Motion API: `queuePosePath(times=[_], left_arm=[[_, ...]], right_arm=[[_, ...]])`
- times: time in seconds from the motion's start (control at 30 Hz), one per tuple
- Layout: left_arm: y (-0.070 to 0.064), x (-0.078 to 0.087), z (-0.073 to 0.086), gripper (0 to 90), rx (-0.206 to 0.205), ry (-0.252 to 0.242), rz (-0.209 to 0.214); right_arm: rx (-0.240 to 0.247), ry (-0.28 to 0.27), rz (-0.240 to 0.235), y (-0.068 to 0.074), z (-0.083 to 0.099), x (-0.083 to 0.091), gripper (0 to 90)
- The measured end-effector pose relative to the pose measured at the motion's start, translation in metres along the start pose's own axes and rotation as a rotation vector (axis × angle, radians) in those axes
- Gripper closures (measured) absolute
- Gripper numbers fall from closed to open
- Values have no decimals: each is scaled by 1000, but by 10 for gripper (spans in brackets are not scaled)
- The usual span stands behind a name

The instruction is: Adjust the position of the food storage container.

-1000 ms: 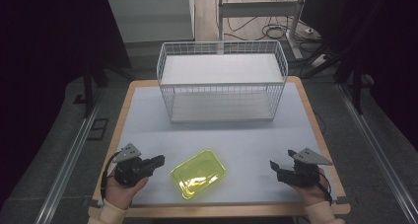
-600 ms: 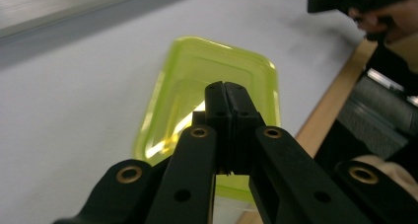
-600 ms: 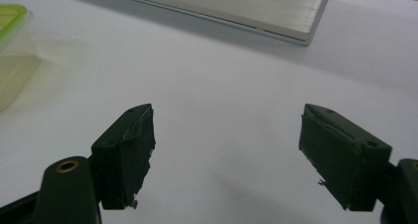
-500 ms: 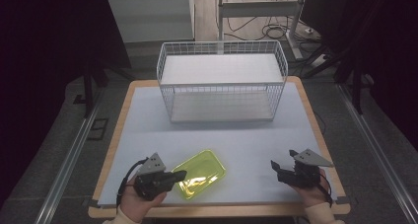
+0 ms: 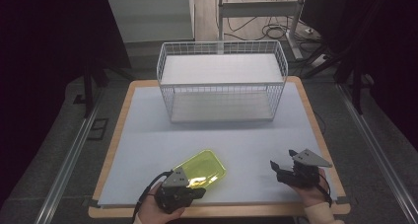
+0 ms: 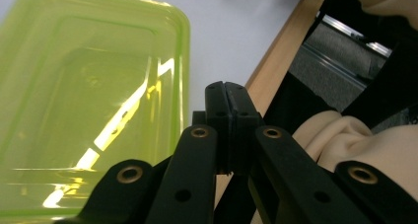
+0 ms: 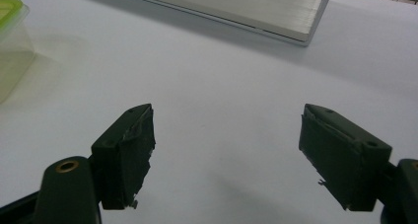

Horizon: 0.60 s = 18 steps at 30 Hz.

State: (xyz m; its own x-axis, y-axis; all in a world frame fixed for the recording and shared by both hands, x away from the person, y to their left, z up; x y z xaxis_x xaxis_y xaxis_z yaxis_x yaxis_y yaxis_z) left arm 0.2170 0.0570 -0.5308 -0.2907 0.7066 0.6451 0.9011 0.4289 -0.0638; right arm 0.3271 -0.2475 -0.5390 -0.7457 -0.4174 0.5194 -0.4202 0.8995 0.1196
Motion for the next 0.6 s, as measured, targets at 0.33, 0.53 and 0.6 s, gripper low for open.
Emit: queuePosePath(times=[0.33,0.53,0.6], left_arm=[[-3,-9,10,900,-24,69,-3],[-5,-12,16,900,-30,96,-20],[-3,-13,18,900,-30,106,-26]], right_arm=[[6,-2,5,0,0,1,214],[12,-6,16,0,0,2,215],[17,-8,17,1,0,3,215]])
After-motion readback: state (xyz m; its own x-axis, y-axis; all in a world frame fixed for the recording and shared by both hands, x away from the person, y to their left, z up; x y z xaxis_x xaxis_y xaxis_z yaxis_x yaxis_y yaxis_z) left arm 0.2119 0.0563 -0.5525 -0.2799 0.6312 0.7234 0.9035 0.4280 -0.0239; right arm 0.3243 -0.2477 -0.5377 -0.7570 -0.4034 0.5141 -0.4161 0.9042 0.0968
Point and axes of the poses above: each handheld gripper's, and its own axes: x roughly backward along the jaws, z roughly out of its underside, y roughly to its left, the point moved 7 cm from there along -x, roughly forward along the jaws, and after that the axes turned 13 degrees about -x, right-handed, at the moved point
